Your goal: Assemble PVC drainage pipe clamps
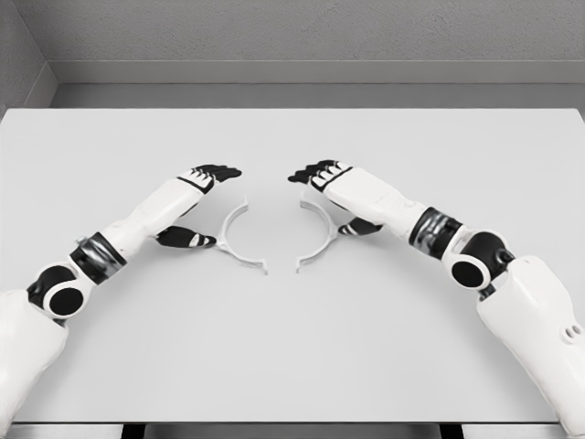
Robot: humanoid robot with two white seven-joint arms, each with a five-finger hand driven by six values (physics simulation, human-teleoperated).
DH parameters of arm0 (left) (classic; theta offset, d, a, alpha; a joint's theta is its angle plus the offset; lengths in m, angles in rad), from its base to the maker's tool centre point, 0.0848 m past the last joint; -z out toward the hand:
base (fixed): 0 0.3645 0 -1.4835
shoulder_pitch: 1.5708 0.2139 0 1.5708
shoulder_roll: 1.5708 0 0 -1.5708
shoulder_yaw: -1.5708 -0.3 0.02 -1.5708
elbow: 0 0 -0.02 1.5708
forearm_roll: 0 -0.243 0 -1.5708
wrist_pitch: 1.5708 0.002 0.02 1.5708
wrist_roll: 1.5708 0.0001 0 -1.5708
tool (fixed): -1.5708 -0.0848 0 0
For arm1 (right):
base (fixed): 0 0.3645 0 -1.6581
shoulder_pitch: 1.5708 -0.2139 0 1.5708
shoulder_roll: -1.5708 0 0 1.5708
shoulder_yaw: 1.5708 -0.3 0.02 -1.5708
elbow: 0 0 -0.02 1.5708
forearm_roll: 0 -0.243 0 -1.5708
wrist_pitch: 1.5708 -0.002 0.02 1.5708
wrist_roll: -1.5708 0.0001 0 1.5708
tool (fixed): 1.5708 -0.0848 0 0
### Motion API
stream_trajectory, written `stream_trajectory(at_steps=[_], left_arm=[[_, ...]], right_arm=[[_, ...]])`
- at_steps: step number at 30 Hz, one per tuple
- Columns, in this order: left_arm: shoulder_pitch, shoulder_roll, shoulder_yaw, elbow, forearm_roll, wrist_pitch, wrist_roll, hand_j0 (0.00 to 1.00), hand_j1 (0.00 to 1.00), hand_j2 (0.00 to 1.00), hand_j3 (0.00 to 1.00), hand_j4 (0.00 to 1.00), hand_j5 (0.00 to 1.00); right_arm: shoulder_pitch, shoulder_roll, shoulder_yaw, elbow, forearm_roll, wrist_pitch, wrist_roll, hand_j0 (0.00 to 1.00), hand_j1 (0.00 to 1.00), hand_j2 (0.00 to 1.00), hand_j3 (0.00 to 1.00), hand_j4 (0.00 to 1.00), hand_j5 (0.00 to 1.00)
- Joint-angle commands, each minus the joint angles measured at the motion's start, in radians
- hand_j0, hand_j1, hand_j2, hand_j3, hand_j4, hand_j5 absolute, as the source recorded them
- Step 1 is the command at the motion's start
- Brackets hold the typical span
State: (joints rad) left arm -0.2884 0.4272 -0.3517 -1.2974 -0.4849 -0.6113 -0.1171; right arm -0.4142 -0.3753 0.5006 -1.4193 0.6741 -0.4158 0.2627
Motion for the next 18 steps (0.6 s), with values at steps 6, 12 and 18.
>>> stream_trajectory(at_steps=[6,12,18], left_arm=[[0.002,-0.019,0.0,-0.002,0.0,0.0,0.001,1.0,1.0,1.0,1.0,1.0,1.0],[0.005,-0.03,0.0,-0.011,-0.001,0.0,0.001,1.0,1.0,1.0,1.0,1.0,1.0],[-0.008,-0.019,0.007,-0.003,-0.004,0.0,0.001,1.0,1.0,1.0,1.0,1.0,1.0]], right_arm=[[-0.009,0.004,0.015,0.014,-0.005,0.011,0.0,1.0,1.0,1.0,1.0,1.0,1.0],[-0.023,0.026,0.032,0.036,-0.005,0.011,0.0,1.0,1.0,1.0,1.0,1.0,1.0],[-0.026,0.03,0.036,0.034,-0.005,0.014,0.0,1.0,1.0,1.0,1.0,1.0,1.0]])
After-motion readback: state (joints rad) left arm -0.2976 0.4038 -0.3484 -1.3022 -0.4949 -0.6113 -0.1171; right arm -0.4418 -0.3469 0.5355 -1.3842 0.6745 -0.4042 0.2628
